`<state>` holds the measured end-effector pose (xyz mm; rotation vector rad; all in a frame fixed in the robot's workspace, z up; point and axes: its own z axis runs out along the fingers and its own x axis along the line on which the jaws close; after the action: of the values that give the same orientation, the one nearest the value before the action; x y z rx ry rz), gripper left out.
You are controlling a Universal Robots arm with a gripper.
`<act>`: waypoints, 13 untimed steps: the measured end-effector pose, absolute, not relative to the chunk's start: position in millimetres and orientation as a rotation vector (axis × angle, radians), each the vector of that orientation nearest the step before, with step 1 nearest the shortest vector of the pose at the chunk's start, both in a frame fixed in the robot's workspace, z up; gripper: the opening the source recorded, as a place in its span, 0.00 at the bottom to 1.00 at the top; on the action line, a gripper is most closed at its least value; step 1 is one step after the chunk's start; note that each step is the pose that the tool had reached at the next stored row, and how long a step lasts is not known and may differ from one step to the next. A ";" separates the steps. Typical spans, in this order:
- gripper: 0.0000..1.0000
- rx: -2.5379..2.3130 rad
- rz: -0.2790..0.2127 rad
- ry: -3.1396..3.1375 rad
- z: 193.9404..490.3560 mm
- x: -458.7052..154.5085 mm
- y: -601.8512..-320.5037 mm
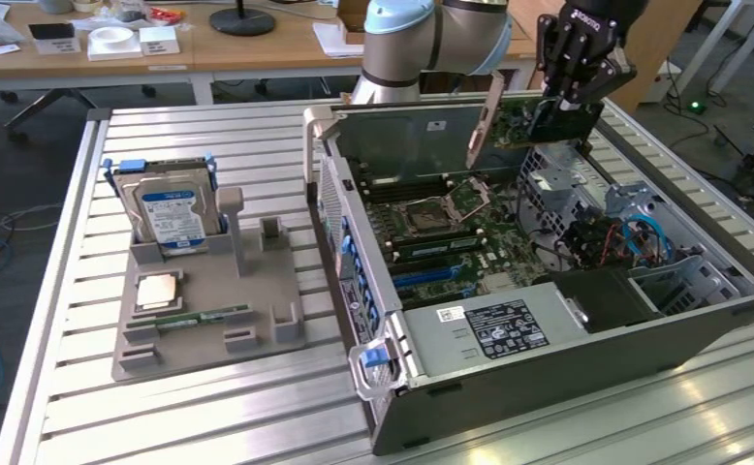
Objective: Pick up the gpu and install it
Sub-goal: 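Insert the gpu into the slot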
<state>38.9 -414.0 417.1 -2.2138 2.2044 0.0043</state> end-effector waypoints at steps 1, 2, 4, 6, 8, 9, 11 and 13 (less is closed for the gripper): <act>0.27 -2.214 0.004 2.204 417.1 38.8 -414.0; 0.27 -2.214 0.004 2.204 417.0 38.8 -414.0; 0.27 -2.214 0.004 2.204 417.0 38.8 -414.0; 0.27 -2.214 0.004 2.204 417.0 38.8 -414.0; 0.27 -2.213 0.004 2.205 417.0 38.3 -414.0; 0.27 -2.213 0.004 2.204 416.9 37.5 -414.0; 0.27 -2.214 0.004 2.204 416.9 33.6 -413.9; 0.27 -2.213 0.004 2.204 416.8 27.8 -414.0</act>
<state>27.8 -414.0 416.8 -2.2134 2.2042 0.0040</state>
